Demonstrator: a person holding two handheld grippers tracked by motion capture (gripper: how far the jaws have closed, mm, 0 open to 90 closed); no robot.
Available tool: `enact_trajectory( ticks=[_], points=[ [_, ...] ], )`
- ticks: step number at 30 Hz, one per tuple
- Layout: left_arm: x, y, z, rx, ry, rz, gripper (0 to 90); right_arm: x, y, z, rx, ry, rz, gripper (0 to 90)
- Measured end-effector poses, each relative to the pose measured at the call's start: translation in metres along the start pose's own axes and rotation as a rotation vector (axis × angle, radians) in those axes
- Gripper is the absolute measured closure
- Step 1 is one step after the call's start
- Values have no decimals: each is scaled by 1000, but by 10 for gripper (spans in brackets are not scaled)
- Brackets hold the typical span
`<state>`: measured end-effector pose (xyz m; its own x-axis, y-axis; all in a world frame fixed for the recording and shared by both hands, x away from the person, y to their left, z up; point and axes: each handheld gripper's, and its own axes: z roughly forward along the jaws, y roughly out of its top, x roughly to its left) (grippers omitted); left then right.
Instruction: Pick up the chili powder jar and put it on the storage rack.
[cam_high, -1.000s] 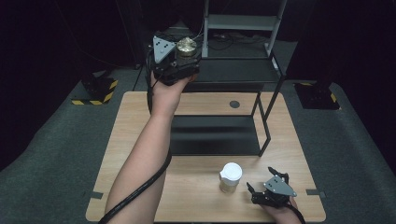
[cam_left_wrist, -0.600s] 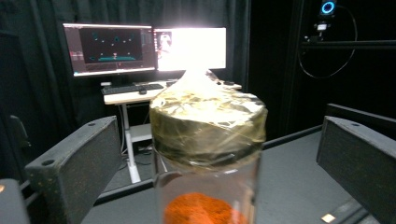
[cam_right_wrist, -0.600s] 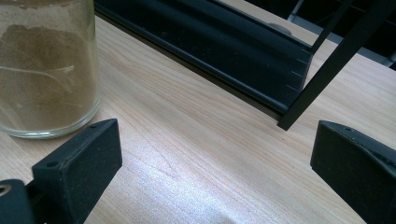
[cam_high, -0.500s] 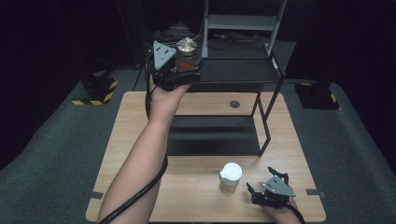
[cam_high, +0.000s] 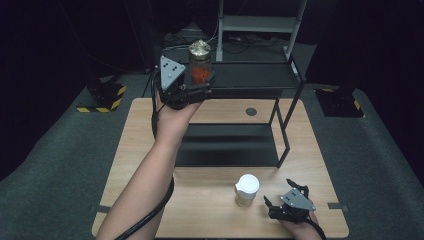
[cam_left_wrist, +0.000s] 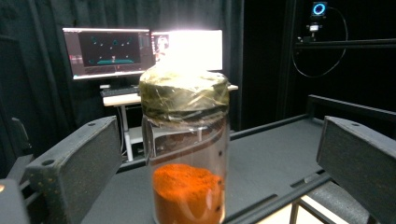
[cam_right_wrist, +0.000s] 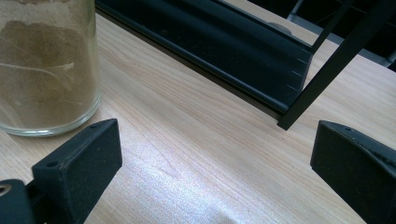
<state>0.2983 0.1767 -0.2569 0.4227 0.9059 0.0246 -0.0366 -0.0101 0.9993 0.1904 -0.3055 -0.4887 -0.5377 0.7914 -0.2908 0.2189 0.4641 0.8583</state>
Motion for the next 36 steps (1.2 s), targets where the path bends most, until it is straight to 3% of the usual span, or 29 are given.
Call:
enact_trajectory(
  ticks=[8,25,29,36],
  points=[
    [-4,-7,-23,-12,-6,24,3,0,0,0,-1,0,-4,9],
    [-10,-19,-62,-18,-21,14,3,0,0,0,1,1,-8,9],
    [-12,-21,-71,-10,-13,35,3,1,0,0,2,0,-9,9],
    [-9,-32,-82,15,-22,23,3,1,1,0,3,-1,-12,9]
  ],
)
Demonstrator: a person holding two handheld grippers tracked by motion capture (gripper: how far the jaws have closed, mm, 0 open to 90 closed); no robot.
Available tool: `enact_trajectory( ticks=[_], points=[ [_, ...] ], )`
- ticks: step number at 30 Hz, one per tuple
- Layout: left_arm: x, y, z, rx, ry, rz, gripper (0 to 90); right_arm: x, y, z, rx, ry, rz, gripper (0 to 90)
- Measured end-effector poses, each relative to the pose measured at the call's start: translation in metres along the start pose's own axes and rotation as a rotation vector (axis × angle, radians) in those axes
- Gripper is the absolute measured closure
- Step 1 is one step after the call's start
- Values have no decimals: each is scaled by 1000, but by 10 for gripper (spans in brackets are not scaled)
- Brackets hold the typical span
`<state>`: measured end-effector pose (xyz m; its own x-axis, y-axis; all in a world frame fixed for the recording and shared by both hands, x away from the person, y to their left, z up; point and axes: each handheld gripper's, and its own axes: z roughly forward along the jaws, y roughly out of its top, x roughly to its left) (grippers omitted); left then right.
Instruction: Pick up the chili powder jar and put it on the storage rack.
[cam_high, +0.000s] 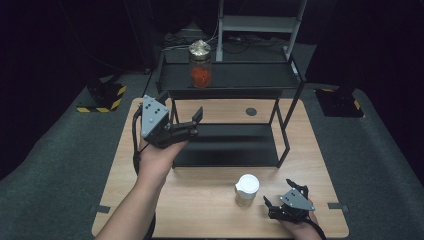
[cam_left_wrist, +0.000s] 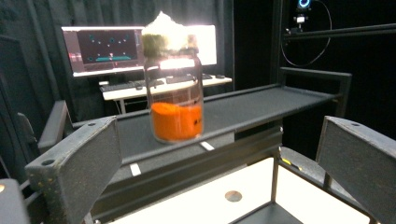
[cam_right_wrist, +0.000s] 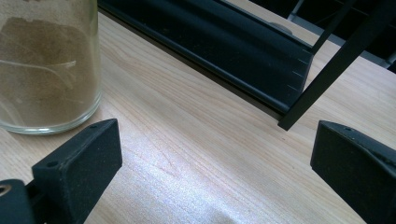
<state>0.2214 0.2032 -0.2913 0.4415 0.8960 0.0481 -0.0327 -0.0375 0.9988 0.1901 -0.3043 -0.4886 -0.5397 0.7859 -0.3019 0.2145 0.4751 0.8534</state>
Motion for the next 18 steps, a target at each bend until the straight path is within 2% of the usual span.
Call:
enact_trajectory(
  ticks=[3,10,18],
  points=[
    [0,-8,-4,9,1,-6,3,0,0,0,1,0,-1,9],
    [0,-26,-12,25,-4,9,3,1,0,0,1,-4,-3,9],
    [1,-45,-22,59,-15,0,3,1,0,0,0,-4,-1,9]
  ],
)
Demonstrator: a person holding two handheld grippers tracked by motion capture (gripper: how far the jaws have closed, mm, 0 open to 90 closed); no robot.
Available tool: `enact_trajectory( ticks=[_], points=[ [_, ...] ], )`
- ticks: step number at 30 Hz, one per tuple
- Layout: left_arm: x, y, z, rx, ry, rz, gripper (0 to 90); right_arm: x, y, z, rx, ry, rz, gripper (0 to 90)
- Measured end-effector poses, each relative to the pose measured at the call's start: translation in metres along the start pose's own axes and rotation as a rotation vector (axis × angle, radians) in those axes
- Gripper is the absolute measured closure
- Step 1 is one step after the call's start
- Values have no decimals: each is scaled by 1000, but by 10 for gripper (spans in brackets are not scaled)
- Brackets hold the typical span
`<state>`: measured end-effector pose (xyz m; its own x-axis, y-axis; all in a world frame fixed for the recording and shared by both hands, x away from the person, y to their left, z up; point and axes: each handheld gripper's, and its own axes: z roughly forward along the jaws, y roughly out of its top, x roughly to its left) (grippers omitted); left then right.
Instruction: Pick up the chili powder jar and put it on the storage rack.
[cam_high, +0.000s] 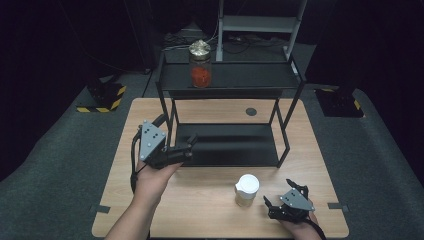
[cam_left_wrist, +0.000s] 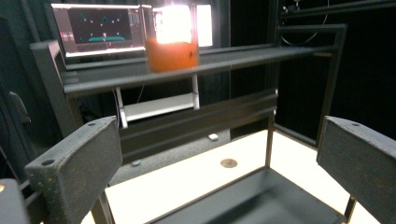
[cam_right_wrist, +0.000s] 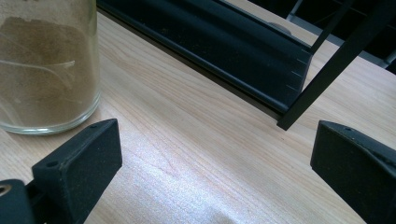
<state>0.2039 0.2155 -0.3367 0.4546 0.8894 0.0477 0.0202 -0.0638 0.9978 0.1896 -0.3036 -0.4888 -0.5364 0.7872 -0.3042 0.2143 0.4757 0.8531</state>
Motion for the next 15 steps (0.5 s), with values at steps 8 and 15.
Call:
enact_trajectory(
  ticks=[8,15],
  points=[
    [-2,-30,-5,52,-14,-19,3,1,1,0,2,-4,-8,9],
    [-4,-57,-7,91,-12,-34,3,1,0,0,2,-4,-4,9]
  ],
)
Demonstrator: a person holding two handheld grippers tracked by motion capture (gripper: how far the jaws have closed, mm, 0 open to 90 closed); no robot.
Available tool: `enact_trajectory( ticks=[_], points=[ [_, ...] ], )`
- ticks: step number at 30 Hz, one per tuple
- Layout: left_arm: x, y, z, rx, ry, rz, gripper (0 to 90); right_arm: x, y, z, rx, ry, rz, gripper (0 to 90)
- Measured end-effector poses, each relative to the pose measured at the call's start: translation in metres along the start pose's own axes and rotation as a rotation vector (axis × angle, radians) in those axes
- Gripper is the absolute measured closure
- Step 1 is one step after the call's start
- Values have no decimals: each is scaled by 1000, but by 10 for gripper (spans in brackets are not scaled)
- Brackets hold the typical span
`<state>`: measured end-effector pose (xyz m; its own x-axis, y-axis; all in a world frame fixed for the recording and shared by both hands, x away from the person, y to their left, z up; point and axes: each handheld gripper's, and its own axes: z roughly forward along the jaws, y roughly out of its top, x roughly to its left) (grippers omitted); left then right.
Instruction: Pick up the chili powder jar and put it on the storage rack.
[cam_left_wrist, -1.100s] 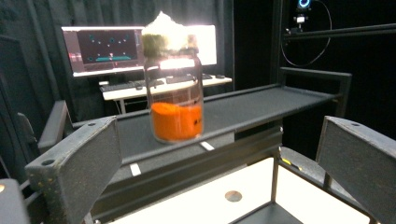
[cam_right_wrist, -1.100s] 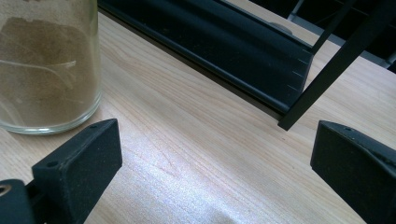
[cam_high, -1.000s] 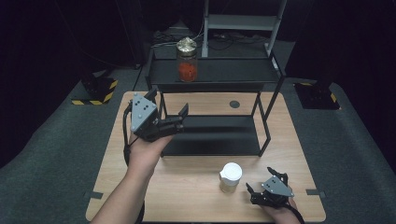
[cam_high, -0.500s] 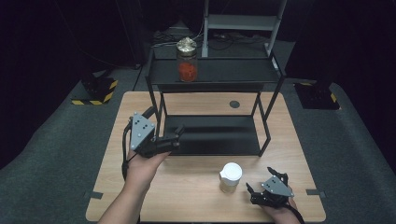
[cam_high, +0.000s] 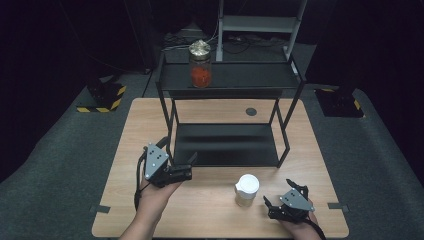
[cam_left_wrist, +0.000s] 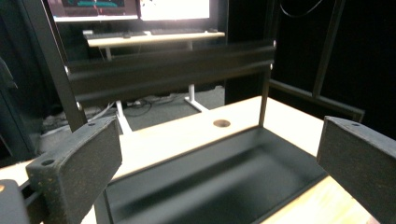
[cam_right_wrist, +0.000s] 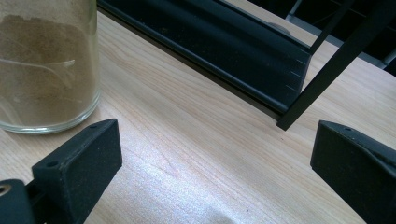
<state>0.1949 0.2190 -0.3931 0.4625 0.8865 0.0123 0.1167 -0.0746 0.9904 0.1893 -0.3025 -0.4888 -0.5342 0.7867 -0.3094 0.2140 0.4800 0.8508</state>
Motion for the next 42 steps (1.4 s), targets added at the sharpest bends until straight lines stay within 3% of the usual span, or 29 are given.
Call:
enact_trajectory(
  ticks=[3,14,18,21,25,31,37,42],
  points=[
    [0,-11,0,15,-4,-14,3,0,0,0,0,0,0,9],
    [-6,-57,-5,148,8,-16,3,0,0,0,-3,1,-5,9],
    [-6,-70,-8,186,12,-35,3,0,0,0,-3,1,-6,9],
    [-7,-79,-10,210,15,-26,3,1,-1,0,-5,0,-7,9],
    [-9,-89,-10,262,29,11,3,1,-1,0,-6,-5,-6,9],
    [-13,-96,-4,350,43,105,3,1,-3,-2,-16,-11,9,8],
    [-20,-96,-3,367,29,222,4,6,-3,-2,-20,-44,27,0],
    [-21,-95,-2,378,17,243,7,8,-6,-3,-34,-51,32,0]
  ],
)
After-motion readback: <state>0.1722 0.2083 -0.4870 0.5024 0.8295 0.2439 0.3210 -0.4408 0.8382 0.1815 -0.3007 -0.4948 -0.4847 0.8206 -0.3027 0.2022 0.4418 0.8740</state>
